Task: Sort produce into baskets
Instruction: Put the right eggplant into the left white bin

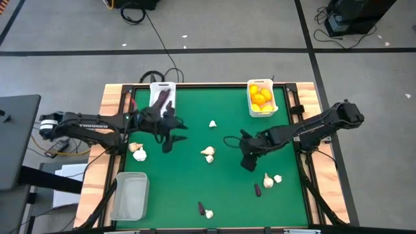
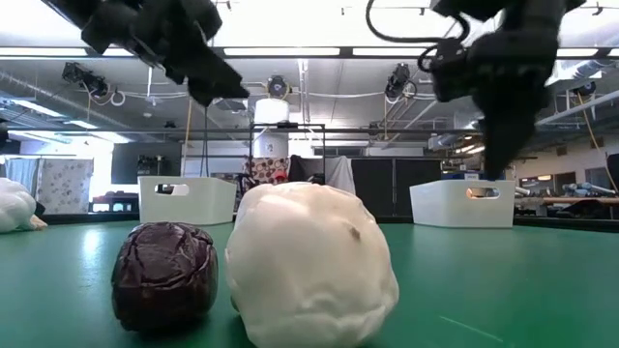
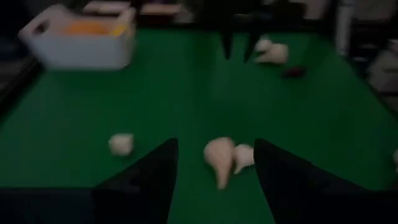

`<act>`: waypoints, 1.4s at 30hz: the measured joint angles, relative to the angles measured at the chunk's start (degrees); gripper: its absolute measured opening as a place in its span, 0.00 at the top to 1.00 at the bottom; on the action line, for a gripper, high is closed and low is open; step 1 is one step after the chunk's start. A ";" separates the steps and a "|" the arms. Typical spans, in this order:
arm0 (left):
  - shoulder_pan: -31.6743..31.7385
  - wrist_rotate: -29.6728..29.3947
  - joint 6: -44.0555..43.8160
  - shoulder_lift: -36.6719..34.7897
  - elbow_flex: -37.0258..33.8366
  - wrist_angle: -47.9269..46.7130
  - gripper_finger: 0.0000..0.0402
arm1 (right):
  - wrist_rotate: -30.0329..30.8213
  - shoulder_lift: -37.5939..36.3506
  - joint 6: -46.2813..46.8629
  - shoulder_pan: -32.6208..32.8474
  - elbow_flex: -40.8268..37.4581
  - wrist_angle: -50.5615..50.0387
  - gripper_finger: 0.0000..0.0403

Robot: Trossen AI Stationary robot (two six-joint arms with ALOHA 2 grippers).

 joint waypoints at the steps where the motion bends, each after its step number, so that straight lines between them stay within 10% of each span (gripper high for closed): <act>1: -1.54 -0.04 0.55 0.73 0.00 2.00 0.46 | -1.44 0.01 2.62 1.12 0.20 -0.37 0.56; 20: -16.53 -0.15 -0.05 20.41 0.00 23.35 0.46 | -7.07 5.77 47.59 22.60 0.20 4.49 0.56; 33: -17.58 -0.20 2.84 30.19 0.02 35.45 0.46 | -7.08 13.08 53.93 25.65 0.20 8.71 0.61; 42: -17.54 -2.82 1.49 30.26 0.02 36.31 0.46 | 1.53 11.94 45.75 24.45 0.20 12.59 0.93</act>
